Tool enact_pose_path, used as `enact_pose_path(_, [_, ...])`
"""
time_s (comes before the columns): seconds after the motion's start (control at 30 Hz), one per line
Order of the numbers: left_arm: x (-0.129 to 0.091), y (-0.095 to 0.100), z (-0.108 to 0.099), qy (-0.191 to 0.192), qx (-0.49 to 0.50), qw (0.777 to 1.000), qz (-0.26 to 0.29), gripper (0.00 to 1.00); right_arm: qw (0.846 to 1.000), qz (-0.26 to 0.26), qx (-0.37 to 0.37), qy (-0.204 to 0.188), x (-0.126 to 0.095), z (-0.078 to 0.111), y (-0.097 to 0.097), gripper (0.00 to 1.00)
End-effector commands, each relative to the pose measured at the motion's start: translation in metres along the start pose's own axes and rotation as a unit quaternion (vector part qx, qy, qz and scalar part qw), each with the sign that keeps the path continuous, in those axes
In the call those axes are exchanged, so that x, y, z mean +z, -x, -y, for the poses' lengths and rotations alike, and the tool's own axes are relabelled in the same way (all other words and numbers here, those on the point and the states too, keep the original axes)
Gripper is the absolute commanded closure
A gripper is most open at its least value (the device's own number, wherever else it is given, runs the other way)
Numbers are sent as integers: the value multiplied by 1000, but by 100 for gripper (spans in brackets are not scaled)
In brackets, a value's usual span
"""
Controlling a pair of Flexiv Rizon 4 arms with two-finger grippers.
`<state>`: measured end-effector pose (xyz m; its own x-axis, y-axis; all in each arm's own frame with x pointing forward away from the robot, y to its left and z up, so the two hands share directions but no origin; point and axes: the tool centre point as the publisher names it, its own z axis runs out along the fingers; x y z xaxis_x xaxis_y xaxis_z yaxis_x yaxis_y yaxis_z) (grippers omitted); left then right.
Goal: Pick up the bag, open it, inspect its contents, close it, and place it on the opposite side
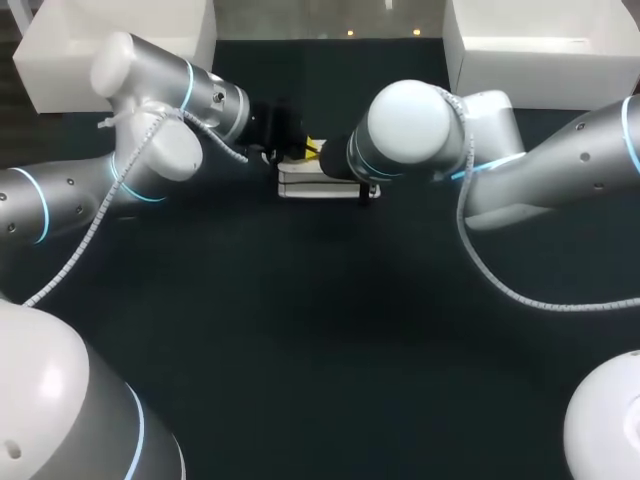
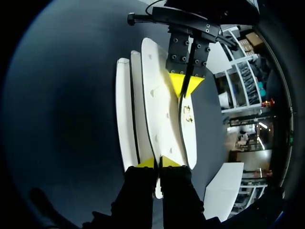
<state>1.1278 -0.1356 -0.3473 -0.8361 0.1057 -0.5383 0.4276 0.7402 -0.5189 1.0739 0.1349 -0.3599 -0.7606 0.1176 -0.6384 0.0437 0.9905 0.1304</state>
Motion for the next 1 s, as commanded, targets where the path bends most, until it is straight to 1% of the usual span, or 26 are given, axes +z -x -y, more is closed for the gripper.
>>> enact_pose_path(0.03, [7, 1, -10, -3, -4, 1000, 2, 100, 1000, 2, 1, -1, 2, -1, -2, 100])
enact_pose_path(0.17, [5, -2, -3, -20, 16, 1000, -1, 100, 1000, 2, 1, -1, 2, -1, -2, 100])
enact_pose_path(0.37, [1, -2, 2, -25, 28, 999, 4, 100, 1000, 2, 1, -1, 2, -1, -2, 100])
enact_pose_path(0.4, [0, -1, 2, -25, 28, 999, 5, 85, 1000, 2, 1, -1, 2, -1, -2, 100])
enact_pose_path(0.43, [-2, -1, 3, -26, 28, 999, 7, 64, 1000, 2, 1, -1, 2, -1, -2, 100])
enact_pose_path(0.47, [-4, -1, 3, -28, 28, 999, 8, 51, 1000, 2, 1, -1, 2, -1, -2, 100])
enact_pose_path(0.5, [-5, 0, 4, -28, 28, 999, 10, 33, 1000, 2, 1, -1, 2, -1, -2, 100])
enact_pose_path(0.53, [-7, 1, 5, -29, 28, 999, 11, 9, 1000, 2, 1, -1, 2, -1, -2, 100])
enact_pose_path(0.57, [-9, 2, 7, -29, 27, 999, 12, 2, 1000, 2, 1, -1, 2, -1, -2, 100])
enact_pose_path(0.6, [-11, 2, 8, -30, 28, 999, 13, 0, 1000, -2, 2, -4, 1, -1, -1, 100])
enact_pose_path(0.67, [-15, 3, 11, -31, 30, 999, 15, 0, 1000, -5, 5, -15, -2, 0, 0, 100])
enact_pose_path(0.7, [-17, 4, 13, -32, 31, 999, 16, 0, 1000, -5, 6, -14, -3, 0, 0, 100])
enact_pose_path(0.73, [-20, 4, 15, -32, 32, 999, 17, 0, 1000, -5, 6, -14, -5, 1, 0, 91])
enact_pose_path(0.77, [-22, 5, 16, -32, 32, 999, 18, 0, 1000, -7, 6, -15, -6, 1, 0, 67])
enact_pose_path(0.8, [-24, 5, 17, -32, 32, 999, 18, 0, 1000, -8, 5, -15, -8, 1, -1, 49])
enact_pose_path(0.83, [-26, 6, 17, -32, 32, 999, 20, 0, 1000, -9, 4, -15, -10, 2, -3, 2])
enact_pose_path(0.87, [-28, 6, 17, -31, 32, 999, 21, 0, 1000, -16, 5, -16, -12, 3, -4, 0])
enact_pose_path(1.0, [-37, 7, 17, -25, 17, 999, 23, 0, 1000, -24, 18, -9, -23, 8, -8, 0])
